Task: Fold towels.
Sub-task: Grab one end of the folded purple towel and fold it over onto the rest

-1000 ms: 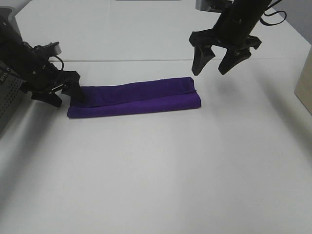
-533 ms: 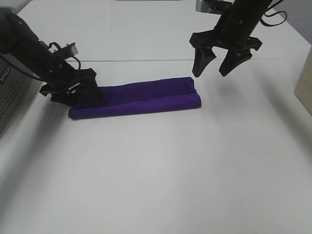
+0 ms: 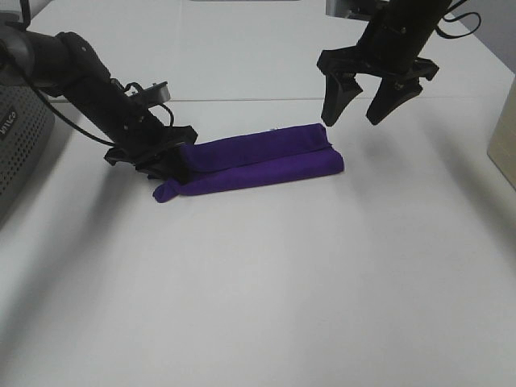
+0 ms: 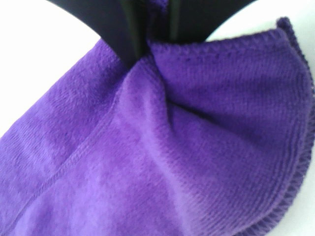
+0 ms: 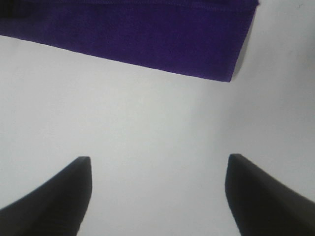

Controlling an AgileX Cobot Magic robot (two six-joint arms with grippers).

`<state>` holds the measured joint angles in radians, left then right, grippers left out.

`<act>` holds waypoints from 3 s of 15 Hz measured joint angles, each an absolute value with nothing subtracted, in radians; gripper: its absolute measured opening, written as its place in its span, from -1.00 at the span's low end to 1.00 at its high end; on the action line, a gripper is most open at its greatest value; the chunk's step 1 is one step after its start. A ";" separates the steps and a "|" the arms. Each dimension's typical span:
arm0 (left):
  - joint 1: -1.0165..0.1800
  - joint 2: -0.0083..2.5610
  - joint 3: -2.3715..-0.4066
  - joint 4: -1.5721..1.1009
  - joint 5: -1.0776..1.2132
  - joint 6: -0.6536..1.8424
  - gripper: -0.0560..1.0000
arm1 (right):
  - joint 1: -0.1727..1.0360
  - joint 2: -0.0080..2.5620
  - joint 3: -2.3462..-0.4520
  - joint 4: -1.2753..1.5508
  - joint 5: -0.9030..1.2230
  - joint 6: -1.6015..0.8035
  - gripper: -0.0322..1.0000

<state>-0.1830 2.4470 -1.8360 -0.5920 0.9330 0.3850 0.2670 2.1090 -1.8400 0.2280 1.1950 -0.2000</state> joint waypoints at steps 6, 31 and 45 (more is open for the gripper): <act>-0.184 2.294 -1.879 -0.324 1.066 0.330 -0.77 | 0.267 1.963 -1.840 0.306 1.215 -0.181 0.48; -0.456 2.330 -1.966 -0.673 0.853 0.310 0.08 | 0.267 1.792 -1.840 0.354 1.218 -0.175 0.48; -0.485 2.470 -1.967 -0.729 0.728 0.336 0.15 | 0.267 1.697 -1.840 0.356 1.220 -0.175 0.48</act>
